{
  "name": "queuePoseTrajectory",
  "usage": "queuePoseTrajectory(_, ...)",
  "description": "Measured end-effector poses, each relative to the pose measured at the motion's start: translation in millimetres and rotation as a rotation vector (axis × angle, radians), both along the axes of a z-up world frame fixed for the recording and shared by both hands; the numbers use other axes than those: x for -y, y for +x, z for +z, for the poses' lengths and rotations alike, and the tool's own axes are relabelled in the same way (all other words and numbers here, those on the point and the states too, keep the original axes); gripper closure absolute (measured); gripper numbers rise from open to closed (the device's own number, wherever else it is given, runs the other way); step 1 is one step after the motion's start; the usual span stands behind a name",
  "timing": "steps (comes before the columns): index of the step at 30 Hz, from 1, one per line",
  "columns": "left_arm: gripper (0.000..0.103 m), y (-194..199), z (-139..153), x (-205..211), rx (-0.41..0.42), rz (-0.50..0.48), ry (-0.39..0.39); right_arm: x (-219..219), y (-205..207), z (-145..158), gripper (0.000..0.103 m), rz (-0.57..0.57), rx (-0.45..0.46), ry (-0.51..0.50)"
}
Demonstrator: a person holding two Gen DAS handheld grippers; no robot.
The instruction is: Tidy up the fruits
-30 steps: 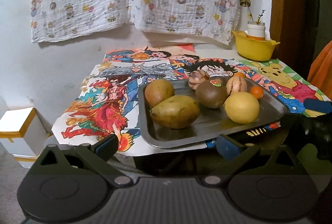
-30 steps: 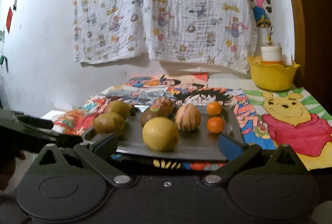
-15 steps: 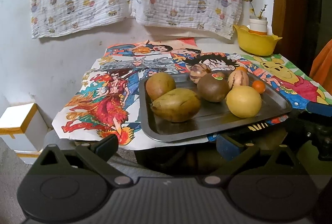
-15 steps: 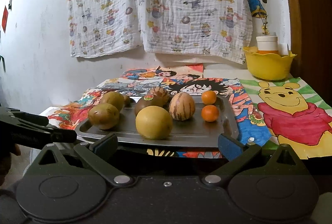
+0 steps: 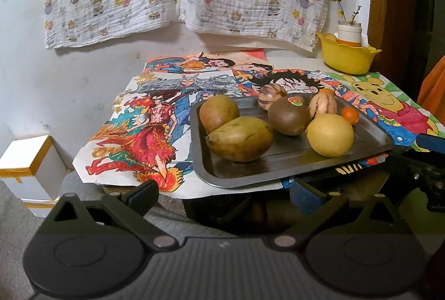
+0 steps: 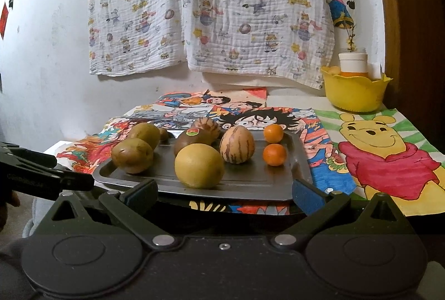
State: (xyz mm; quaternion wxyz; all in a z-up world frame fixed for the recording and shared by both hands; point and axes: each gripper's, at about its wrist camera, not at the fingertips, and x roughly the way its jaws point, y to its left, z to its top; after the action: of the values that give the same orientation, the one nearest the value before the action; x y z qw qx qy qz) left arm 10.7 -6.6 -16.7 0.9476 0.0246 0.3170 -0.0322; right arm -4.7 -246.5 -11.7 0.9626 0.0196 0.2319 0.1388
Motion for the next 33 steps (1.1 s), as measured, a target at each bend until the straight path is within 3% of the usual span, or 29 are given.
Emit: queuePoseTrajectory(33,0.0,-0.3,0.5,-0.6,0.003,0.0,-0.002,1.3,0.0,-0.1,0.001,-0.005,0.006,0.0)
